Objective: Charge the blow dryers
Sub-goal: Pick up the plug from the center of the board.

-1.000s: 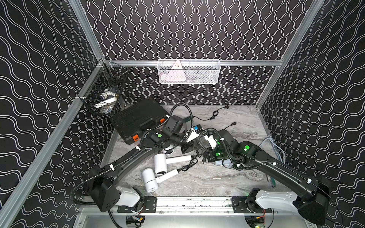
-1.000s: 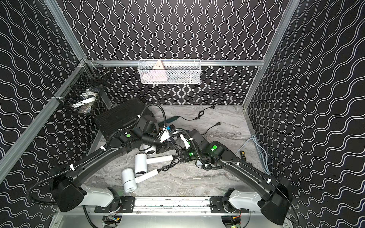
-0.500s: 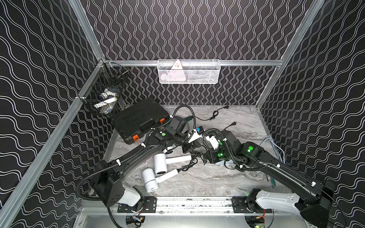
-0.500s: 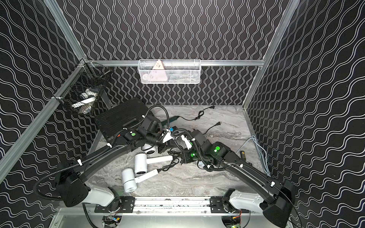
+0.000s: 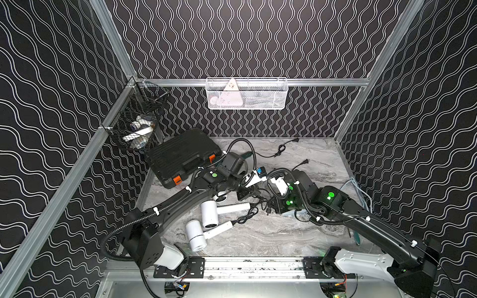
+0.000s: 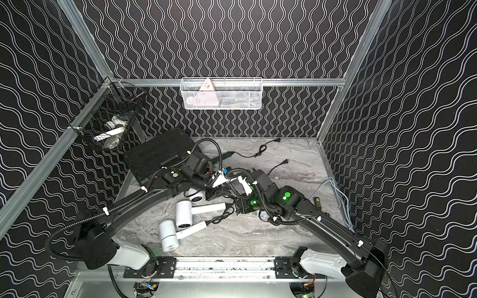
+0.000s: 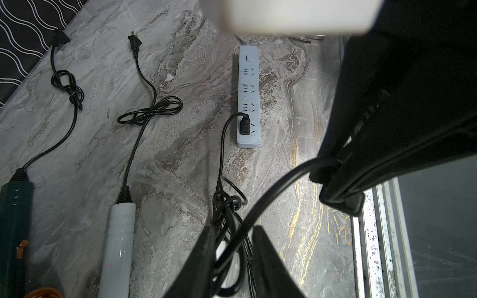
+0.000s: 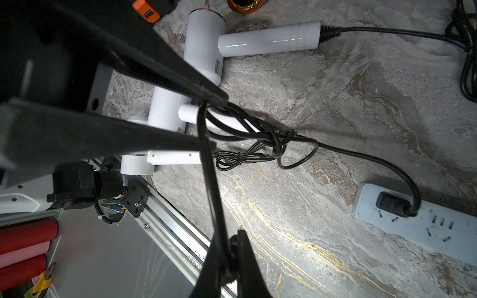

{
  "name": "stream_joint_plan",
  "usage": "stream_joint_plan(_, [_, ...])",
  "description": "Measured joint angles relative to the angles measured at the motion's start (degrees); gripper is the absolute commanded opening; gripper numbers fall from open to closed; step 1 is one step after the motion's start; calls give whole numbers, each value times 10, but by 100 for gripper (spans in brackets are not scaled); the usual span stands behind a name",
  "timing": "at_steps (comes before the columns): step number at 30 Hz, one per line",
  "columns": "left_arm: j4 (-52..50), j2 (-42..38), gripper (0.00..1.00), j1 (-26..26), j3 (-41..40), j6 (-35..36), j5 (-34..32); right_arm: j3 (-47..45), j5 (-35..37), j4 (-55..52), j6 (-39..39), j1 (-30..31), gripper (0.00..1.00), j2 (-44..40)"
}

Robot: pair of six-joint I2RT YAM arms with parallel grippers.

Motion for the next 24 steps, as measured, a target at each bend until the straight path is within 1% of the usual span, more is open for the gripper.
stream_joint_plan(1, [0,1,0,0,1,0,0,0,0,0,0,0,0,0])
stream_joint_plan(7, [0,5,0,0,21,2,-3,-13,2,3,5,0,0,-2])
stream_joint_plan(8, [0,5,0,0,24,2,-3,-17,6,5,5,2,2,-2])
stream_joint_plan(9, [0,5,0,0,26,2,-3,-22,12,7,7,5,19,-2])
stream_joint_plan(10, [-1,5,0,0,28,5,-2,-25,17,8,9,9,38,-2])
stream_joint_plan(11, [-1,5,0,-1,29,14,-2,-30,21,8,10,15,48,-4])
stream_joint_plan(13, [-6,3,0,0,29,31,-2,-35,31,6,9,19,65,-18])
stream_joint_plan(15, [-9,-3,0,0,29,55,8,-39,31,-4,6,19,76,-43])
stream_joint_plan(16, [-13,-7,0,1,28,71,19,-40,34,-7,1,19,80,-56])
stream_joint_plan(20, [-66,-6,0,4,39,146,86,-26,28,-11,-42,17,80,-87])
stream_joint_plan(24, [-112,-3,0,4,51,210,134,-15,-40,-19,-115,15,77,-74])
